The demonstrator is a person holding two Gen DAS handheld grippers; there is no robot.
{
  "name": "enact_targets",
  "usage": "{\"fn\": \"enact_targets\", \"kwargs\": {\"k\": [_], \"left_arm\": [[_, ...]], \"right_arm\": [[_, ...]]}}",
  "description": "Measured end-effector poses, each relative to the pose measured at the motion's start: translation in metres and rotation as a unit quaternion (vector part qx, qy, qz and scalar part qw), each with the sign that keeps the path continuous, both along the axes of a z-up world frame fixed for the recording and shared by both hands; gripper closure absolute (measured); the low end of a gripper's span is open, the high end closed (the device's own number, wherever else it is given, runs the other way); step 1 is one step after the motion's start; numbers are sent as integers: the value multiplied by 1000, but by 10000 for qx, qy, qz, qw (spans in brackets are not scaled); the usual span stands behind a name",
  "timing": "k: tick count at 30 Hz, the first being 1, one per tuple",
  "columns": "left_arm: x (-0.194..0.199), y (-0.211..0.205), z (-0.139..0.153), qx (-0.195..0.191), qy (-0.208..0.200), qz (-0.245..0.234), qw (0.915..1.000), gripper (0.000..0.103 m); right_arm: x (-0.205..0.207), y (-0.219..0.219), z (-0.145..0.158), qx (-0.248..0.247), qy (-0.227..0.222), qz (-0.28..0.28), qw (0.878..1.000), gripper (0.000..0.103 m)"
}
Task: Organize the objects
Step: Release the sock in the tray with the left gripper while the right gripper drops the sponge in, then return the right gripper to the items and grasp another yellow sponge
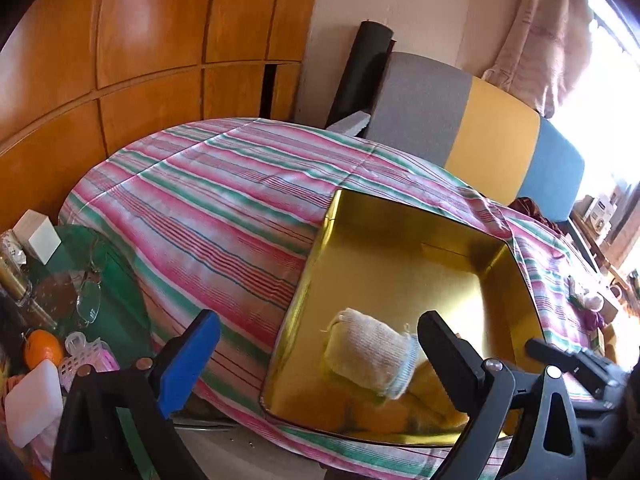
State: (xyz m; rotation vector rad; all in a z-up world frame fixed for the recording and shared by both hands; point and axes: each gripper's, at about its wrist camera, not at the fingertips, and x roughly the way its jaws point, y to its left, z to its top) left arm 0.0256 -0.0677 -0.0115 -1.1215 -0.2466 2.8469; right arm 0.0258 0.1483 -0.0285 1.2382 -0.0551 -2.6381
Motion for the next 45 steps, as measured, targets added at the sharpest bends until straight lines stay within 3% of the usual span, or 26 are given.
{"fn": "enact_targets", "kwargs": {"k": [12,24,33,36,40,45], "left_arm": [[6,55,4,-79,-112,-758,9970,2],[28,141,17,-257,-33,-1756,9841,0],[55,220,21,-315,-43,-2802,9594,0],[65,246,23,-442,19,-3098,9498,0],[79,275,19,-519,7,-3419,9383,0],[86,306,11,-638,-71,-3715,9262,0]], "right_arm": [[21,85,23,41,398,-1168,9924,32],[68,212,2,-80,387,-2615,9644,32],[102,302,-23,261,298,-3553,9339,29],[124,346,-26,154,405,-3983,9162,21],[142,397,-26,146,523,-4501,8913,20],[135,436,-33,426,401,-4536,8893,20]]}}
